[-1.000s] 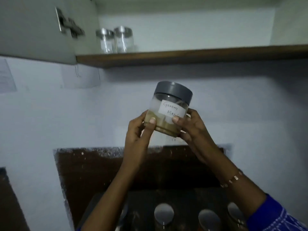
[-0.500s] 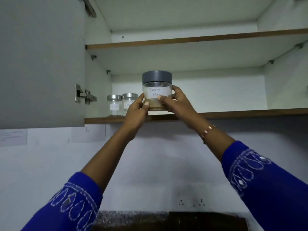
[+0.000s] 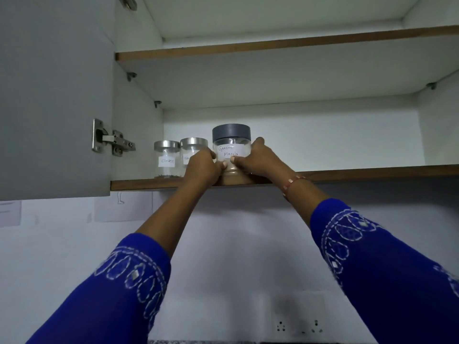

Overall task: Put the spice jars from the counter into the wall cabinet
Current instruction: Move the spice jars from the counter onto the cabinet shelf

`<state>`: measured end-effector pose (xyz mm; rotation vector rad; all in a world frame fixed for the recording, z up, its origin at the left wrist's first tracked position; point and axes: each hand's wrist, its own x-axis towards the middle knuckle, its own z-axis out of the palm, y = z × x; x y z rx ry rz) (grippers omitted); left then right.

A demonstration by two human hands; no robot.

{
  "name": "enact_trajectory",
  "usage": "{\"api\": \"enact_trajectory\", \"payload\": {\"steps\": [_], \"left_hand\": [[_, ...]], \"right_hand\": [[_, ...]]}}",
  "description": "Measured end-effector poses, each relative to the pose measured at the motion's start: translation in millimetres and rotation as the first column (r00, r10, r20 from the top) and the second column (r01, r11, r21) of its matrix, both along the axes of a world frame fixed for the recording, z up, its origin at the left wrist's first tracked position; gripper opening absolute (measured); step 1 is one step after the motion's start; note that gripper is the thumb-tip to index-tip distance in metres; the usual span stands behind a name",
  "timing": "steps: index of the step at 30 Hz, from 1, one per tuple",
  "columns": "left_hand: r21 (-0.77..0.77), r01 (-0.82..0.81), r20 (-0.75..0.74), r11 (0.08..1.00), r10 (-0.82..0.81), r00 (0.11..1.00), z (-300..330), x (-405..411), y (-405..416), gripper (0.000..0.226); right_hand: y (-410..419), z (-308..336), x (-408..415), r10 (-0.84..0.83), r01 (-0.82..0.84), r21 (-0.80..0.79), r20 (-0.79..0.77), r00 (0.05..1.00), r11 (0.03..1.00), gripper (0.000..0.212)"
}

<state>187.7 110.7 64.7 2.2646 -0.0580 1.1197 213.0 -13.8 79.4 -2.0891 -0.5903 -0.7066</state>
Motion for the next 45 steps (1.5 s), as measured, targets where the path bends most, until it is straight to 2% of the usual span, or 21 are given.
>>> {"api": "enact_trajectory", "payload": {"steps": [3, 5, 8, 10, 14, 18, 20, 22, 24, 27, 31, 36, 38, 40, 45], "left_hand": [[0.176, -0.071, -0.131, 0.982, 0.095, 0.987, 6.3, 12.3, -1.5, 0.039], [0.281, -0.06, -0.269, 0.958, 0.139, 0.953, 16.5, 17.8, 0.5, 0.037], [0.366, -0.015, -0.394, 0.931, 0.17, 0.903, 27.3, 27.6, 5.7, 0.031], [0.352, 0.014, -0.445, 0.936, 0.154, 0.882, 28.6, 33.5, 8.2, 0.029], [0.169, 0.052, -0.528, 0.984, 0.046, 0.848, 32.3, 41.4, 7.8, 0.015], [0.215, 0.036, -0.555, 0.976, 0.091, 0.827, 34.3, 44.1, 5.8, 0.024], [0.218, 0.044, -0.558, 0.975, 0.088, 0.825, 33.5, 42.4, 2.5, 0.019], [0.233, 0.038, -0.523, 0.972, 0.092, 0.847, 31.8, 38.9, -1.0, 0.01], [0.237, 0.008, -0.453, 0.972, 0.103, 0.886, 29.8, 39.8, -2.3, 0.012], [0.224, -0.077, -0.315, 0.971, 0.147, 0.938, 23.7, 45.7, 0.5, 0.029], [0.108, -0.219, -0.038, 0.97, 0.224, 0.974, 8.6, 39.6, -0.3, 0.029], [0.235, -0.281, 0.232, 0.93, 0.227, 0.946, -25.9, 18.7, -7.2, 0.034], [0.252, -0.249, 0.329, 0.935, 0.159, 0.931, -43.4, 12.1, -6.4, 0.035], [0.254, -0.165, 0.364, 0.953, 0.063, 0.929, -60.7, 5.7, -7.3, 0.035], [0.101, 0.187, 0.31, 0.977, -0.21, 0.927, -106.9, -32.7, -26.4, 0.042]], "right_hand": [[8.1, 6.2, 12.4, -0.097, 0.096, -0.058, -0.018, 0.995, 0.994, 0.066], [14.3, 10.2, 21.1, -0.147, 0.141, -0.089, -0.063, 0.987, 0.986, 0.066], [19.6, 14.6, 30.9, -0.222, 0.206, -0.164, -0.085, 0.971, 0.965, 0.056], [22.0, 17.8, 34.0, -0.255, 0.228, -0.272, -0.068, 0.965, 0.935, 0.045], [23.1, 24.6, 41.8, -0.284, 0.2, -0.452, -0.125, 0.951, 0.869, 0.04], [22.6, 26.0, 49.4, -0.284, 0.17, -0.474, -0.18, 0.942, 0.864, 0.037], [22.5, 26.1, 55.3, -0.279, 0.157, -0.474, -0.198, 0.94, 0.866, 0.038], [23.5, 25.8, 59.6, -0.284, 0.139, -0.47, -0.254, 0.925, 0.872, 0.044], [23.8, 22.9, 52.7, -0.273, 0.142, -0.46, -0.232, 0.933, 0.876, 0.045], [20.4, 19.5, 37.9, -0.246, 0.189, -0.398, -0.098, 0.964, 0.898, 0.039], [19.1, 9.0, 28.8, -0.243, 0.26, -0.197, 0.107, 0.964, 0.945, 0.033], [12.8, -14.0, 4.0, -0.269, 0.307, -0.157, 0.224, 0.937, 0.939, 0.025], [5.9, -25.6, -4.3, -0.286, 0.346, -0.179, 0.294, 0.912, 0.921, 0.019], [-1.4, -39.8, -12.7, -0.291, 0.37, -0.165, 0.369, 0.883, 0.914, 0.022], [-21.2, -101.7, -38.1, -0.314, 0.361, 0.008, 0.512, 0.8, 0.932, 0.027]]}}
